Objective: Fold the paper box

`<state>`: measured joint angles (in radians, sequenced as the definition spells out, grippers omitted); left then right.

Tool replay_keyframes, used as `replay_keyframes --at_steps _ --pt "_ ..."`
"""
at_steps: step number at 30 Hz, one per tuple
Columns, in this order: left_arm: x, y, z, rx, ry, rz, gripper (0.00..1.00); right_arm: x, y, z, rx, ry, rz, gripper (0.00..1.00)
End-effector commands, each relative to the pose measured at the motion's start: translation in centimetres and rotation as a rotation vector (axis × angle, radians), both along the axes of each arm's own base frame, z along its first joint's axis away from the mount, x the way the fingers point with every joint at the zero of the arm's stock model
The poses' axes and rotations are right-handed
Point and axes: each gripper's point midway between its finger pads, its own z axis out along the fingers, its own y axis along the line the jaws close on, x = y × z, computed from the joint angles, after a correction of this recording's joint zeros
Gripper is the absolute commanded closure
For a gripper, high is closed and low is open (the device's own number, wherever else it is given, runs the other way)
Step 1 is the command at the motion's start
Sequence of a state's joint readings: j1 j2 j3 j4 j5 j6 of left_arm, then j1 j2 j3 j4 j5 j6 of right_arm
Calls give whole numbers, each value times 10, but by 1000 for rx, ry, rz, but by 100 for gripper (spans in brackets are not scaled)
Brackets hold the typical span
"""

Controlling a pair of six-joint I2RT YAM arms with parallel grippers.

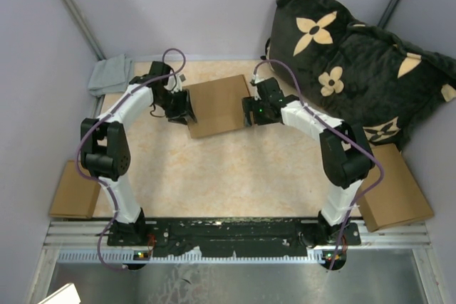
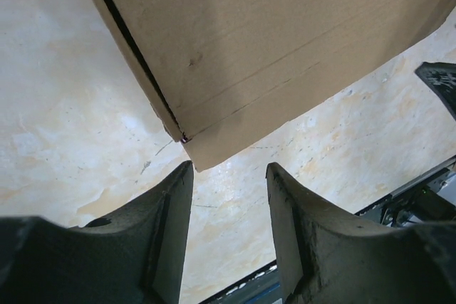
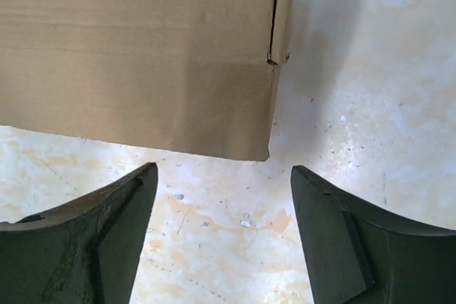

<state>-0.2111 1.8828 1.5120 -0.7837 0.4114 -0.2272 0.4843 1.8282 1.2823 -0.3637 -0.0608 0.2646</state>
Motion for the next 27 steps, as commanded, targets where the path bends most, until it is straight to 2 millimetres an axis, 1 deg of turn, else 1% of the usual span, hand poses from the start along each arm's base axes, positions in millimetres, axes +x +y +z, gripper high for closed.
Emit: replay_keyframes --at_steps 1,3,5,7,9,10,11,12,13,15,16,19,22,25,27 --pt "3 9 28 16 -34 23 48 3 -3 52 26 -121 -2 23" --pt "8 11 36 16 -58 29 47 0 -4 57 29 -124 0 22" --pt "17 13 46 13 -87 44 47 -4 -4 62 38 -120 4 23" --pt "36 12 59 -1 -139 66 47 -8 1 67 70 -109 13 24" --pt "63 6 69 -31 -190 94 46 -13 13 71 129 -87 18 30" --pt "75 4 77 -45 -218 105 46 -15 21 75 159 -80 27 36" --pt "94 -1 86 -68 -263 119 47 -17 30 76 182 -72 36 45" --pt "112 -6 83 -89 -271 138 47 -20 38 75 193 -65 46 57" --pt "127 -9 85 -105 -291 155 47 -22 48 75 196 -60 55 69" --pt "154 -14 86 -140 -341 191 47 -25 63 71 180 -51 73 89" --pt "167 -16 86 -152 -373 208 47 -27 69 66 171 -39 78 99" --pt "197 -18 82 -186 -452 256 48 -33 82 52 153 -14 86 100" --pt "223 -16 76 -202 -528 303 49 -38 90 38 151 16 82 100" --pt "245 -10 66 -214 -559 362 49 -46 105 29 170 35 100 100" --pt "255 -8 63 -238 -571 389 50 -51 114 23 149 39 123 100"
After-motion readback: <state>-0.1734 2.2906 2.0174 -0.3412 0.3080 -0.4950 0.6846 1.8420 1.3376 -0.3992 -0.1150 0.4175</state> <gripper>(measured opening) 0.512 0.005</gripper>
